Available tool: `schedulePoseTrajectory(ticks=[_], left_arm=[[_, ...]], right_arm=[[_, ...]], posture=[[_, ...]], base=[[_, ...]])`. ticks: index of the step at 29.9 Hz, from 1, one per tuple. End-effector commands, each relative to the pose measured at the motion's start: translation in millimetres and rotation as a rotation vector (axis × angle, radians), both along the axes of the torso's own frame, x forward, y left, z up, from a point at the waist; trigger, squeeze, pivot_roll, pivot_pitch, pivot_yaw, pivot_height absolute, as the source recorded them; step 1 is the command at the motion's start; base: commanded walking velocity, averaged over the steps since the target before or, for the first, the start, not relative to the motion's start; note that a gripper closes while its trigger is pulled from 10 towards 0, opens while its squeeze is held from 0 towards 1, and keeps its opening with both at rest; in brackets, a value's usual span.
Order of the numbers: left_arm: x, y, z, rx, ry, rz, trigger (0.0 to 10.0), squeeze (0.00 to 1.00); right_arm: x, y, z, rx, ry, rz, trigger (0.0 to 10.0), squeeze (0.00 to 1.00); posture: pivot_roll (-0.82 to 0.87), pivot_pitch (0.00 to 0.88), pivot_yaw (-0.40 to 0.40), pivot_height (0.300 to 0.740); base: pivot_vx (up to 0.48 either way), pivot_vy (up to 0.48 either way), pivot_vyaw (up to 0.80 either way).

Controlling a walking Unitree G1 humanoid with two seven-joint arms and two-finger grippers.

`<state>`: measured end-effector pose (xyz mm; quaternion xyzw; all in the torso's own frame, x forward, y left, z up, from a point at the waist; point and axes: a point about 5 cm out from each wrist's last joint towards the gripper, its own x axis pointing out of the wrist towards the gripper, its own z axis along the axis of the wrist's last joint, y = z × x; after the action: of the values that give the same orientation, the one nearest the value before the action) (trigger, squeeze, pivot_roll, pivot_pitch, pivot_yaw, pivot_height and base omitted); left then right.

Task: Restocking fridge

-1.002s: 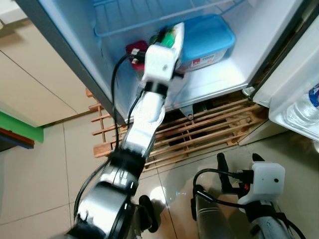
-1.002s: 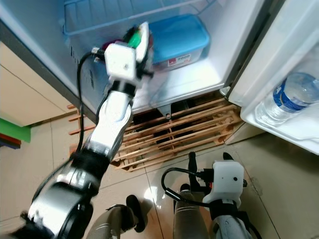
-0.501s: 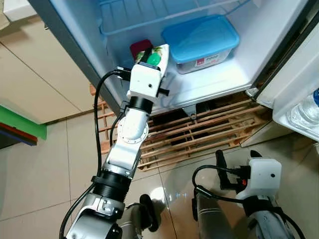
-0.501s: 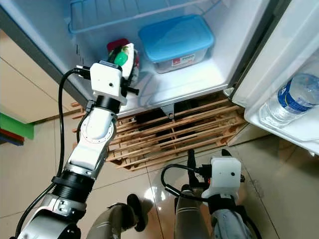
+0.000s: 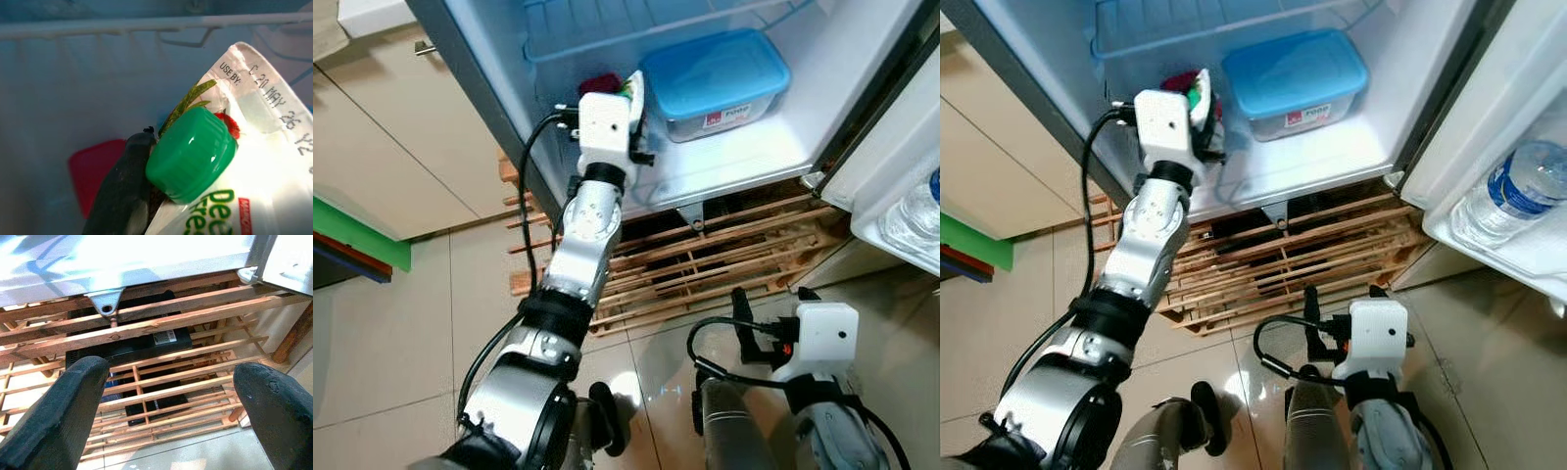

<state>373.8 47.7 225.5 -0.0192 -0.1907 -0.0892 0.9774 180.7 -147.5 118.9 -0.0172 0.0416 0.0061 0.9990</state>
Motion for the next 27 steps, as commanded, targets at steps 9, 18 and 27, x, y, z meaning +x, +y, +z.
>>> schedulePoseTrajectory(ticks=[9, 18, 27], left_arm=[[6.6, 0.6, -23.4, -0.063, 0.107, 0.014, 10.0, 1.00], [8.7, 1.4, -27.6, -0.071, 0.112, 0.085, 10.0, 1.00], [6.1, -4.3, -4.6, -0.154, 0.057, 0.093, 10.0, 1.00]], right_arm=[[-4.5, -0.6, -8.2, 0.009, 0.046, -0.002, 10.0, 0.00], [-5.3, -1.6, -9.7, 0.003, 0.056, 0.004, 10.0, 0.00], [-6.5, -2.0, -10.6, 0.001, 0.056, -0.001, 10.0, 0.00]], posture=[[-0.39, 0.296, 0.132, 0.740], [-0.40, 0.298, 0.126, 0.740], [-0.39, 0.290, 0.130, 0.740]], base=[[0.000, 0.000, 0.00], [0.000, 0.000, 0.00], [0.000, 0.000, 0.00]])
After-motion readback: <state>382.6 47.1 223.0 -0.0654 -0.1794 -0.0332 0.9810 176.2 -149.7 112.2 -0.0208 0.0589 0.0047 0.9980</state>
